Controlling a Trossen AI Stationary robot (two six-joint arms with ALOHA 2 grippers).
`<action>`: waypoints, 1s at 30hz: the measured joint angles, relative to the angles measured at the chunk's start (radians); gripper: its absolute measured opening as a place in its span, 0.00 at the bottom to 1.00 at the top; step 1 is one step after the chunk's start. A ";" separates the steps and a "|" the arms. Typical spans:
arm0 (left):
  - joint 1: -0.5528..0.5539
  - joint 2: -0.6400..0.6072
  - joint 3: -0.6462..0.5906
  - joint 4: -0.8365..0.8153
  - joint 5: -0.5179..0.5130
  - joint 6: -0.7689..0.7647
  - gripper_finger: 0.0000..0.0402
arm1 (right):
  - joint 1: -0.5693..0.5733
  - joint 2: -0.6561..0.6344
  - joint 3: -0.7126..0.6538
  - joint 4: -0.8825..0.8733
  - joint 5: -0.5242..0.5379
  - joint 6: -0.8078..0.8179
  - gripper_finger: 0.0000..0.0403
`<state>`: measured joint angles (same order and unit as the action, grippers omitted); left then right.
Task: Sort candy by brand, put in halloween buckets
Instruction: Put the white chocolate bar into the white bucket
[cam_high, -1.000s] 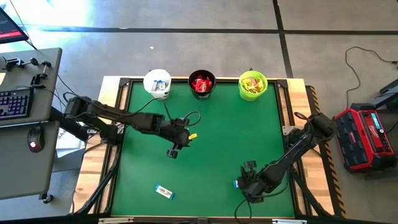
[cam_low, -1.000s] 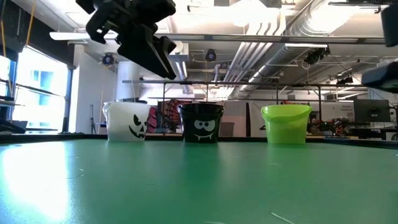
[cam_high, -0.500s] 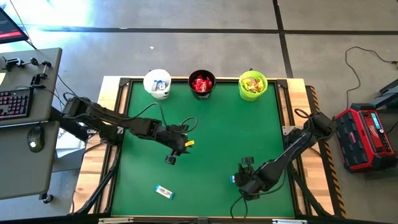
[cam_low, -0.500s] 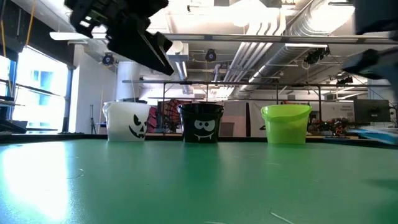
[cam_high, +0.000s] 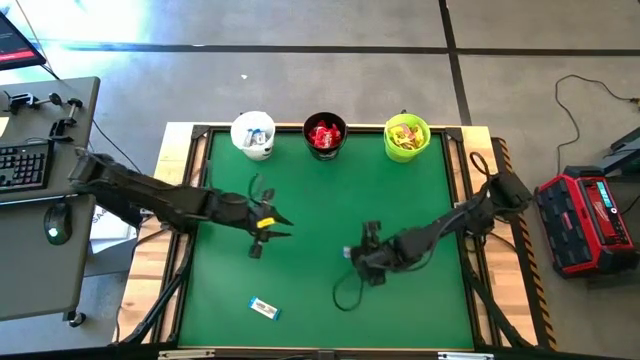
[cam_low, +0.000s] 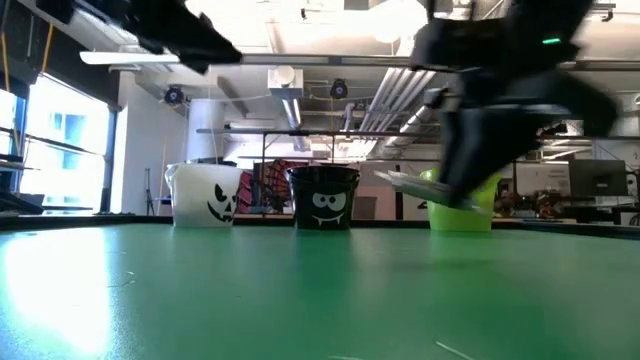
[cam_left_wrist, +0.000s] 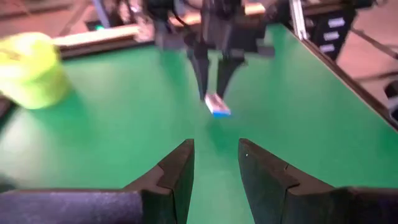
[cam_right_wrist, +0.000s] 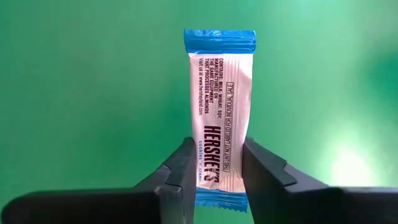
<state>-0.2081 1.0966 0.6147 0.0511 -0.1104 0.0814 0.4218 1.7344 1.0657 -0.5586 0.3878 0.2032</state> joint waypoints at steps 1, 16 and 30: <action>-0.001 -0.039 0.000 -0.025 -0.016 -0.002 0.29 | -0.026 0.000 0.000 0.039 0.004 -0.032 0.22; 0.006 -0.500 0.000 -0.289 -0.253 -0.020 0.29 | -0.393 0.044 0.023 0.700 -0.045 -0.303 0.22; 0.006 -0.664 0.000 -0.326 -0.395 0.002 0.29 | -0.582 0.351 0.529 0.656 -0.108 -0.335 0.22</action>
<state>-0.2024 0.4331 0.6144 -0.2753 -0.5055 0.0830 -0.1602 2.0849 1.5944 0.0975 0.2798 -0.1322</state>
